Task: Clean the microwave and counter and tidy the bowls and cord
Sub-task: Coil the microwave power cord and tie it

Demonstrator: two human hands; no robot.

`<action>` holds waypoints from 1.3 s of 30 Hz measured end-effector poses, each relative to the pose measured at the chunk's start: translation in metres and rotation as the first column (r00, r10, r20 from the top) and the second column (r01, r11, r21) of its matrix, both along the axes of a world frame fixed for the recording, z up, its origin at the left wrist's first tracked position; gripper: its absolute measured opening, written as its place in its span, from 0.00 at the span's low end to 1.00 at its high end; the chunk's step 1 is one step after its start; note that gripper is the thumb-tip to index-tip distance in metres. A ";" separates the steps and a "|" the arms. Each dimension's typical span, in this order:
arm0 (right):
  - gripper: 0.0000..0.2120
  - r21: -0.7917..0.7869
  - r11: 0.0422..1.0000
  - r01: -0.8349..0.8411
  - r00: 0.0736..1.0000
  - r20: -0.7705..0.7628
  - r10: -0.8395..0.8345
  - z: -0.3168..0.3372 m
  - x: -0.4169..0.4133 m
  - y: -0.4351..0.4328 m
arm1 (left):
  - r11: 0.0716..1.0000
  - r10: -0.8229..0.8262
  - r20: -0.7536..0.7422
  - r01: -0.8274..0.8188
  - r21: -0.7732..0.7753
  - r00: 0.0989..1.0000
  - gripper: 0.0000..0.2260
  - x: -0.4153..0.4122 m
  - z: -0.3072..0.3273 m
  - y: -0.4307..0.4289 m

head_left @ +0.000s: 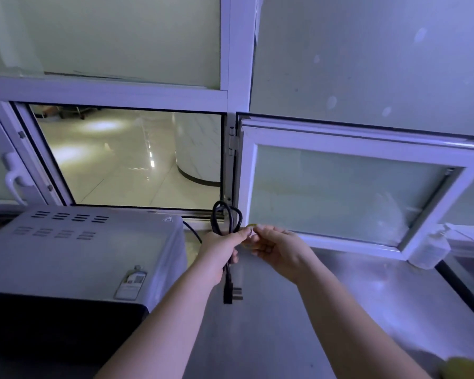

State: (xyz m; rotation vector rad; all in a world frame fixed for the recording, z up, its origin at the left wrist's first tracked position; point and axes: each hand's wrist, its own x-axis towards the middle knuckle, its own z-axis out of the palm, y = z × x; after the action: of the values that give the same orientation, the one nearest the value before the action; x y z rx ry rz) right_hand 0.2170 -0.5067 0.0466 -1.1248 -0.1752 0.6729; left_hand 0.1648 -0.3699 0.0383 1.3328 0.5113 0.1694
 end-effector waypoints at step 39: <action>0.43 0.465 0.884 -0.048 0.995 0.096 0.004 -0.036 -0.050 -0.023 | 0.997 -0.078 -0.092 0.076 -0.028 0.993 0.03 -0.054 -0.020 -0.017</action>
State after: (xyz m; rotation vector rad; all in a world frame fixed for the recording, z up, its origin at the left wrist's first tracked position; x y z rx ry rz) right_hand 0.1670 -0.5300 0.0106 -0.6869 -0.4115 0.5616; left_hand 0.1106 -0.3866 0.0179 1.3387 0.5380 0.0377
